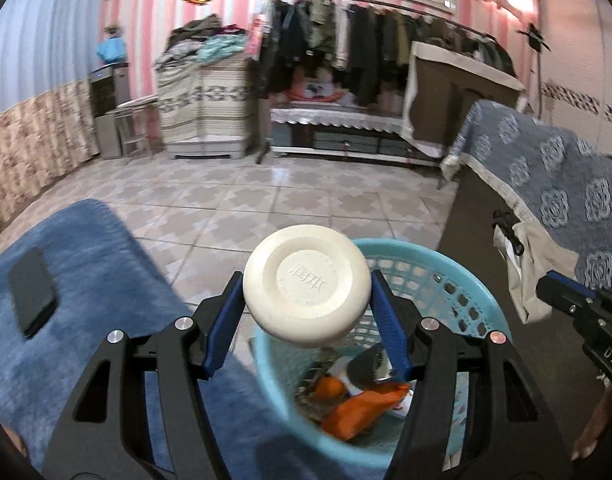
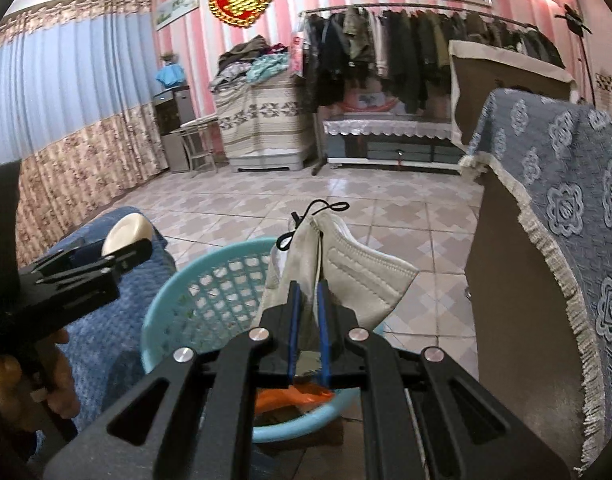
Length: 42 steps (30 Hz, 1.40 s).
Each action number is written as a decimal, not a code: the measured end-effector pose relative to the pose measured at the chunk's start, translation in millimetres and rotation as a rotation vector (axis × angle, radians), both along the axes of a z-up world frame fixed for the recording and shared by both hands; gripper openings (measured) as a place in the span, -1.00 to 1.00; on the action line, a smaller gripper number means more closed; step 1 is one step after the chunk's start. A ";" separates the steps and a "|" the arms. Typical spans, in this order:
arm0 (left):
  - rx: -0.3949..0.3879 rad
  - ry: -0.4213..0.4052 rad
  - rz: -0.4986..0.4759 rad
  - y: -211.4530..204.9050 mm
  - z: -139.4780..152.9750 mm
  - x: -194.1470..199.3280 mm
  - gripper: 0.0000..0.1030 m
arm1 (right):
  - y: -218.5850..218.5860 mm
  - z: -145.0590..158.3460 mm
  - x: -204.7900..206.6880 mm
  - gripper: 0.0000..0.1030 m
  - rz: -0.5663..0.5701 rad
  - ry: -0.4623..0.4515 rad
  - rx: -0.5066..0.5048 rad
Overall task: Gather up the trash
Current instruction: 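Open the left gripper to drop the white disc while the right gripper releases the pouch into the basket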
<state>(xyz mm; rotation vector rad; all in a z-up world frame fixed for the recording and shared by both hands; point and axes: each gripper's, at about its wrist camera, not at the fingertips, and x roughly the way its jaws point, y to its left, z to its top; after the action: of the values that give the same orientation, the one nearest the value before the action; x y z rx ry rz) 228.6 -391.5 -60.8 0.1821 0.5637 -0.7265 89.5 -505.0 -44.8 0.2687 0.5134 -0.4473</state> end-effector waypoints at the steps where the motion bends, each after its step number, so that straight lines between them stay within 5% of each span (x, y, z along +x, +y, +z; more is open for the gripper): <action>1: 0.003 0.002 -0.014 -7.6 -2.8 0.9 0.18 | -4.8 -2.4 -2.2 -0.82 -0.009 0.001 0.010; 14: 0.050 0.020 -0.081 -38.5 -17.7 3.1 0.19 | -16.2 -18.0 -2.8 -0.82 -0.020 0.014 0.048; 19: 0.056 -0.024 -0.032 -28.9 -10.0 6.4 0.83 | -15.9 -19.6 -0.7 -0.82 -0.019 0.020 0.048; 33: 0.017 -0.070 0.079 32.4 19.6 12.4 0.90 | -6.7 -21.5 17.2 -0.82 0.003 0.024 0.049; 42: 0.007 -0.025 0.139 65.7 20.1 23.5 0.90 | 6.4 -26.6 48.9 -0.76 -0.014 0.044 0.025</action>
<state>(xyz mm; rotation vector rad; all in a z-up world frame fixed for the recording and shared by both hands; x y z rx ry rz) 252.1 -325.9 -40.7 0.1564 0.5491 -0.5867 138.4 -498.6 -71.4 0.2873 0.5603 -0.4616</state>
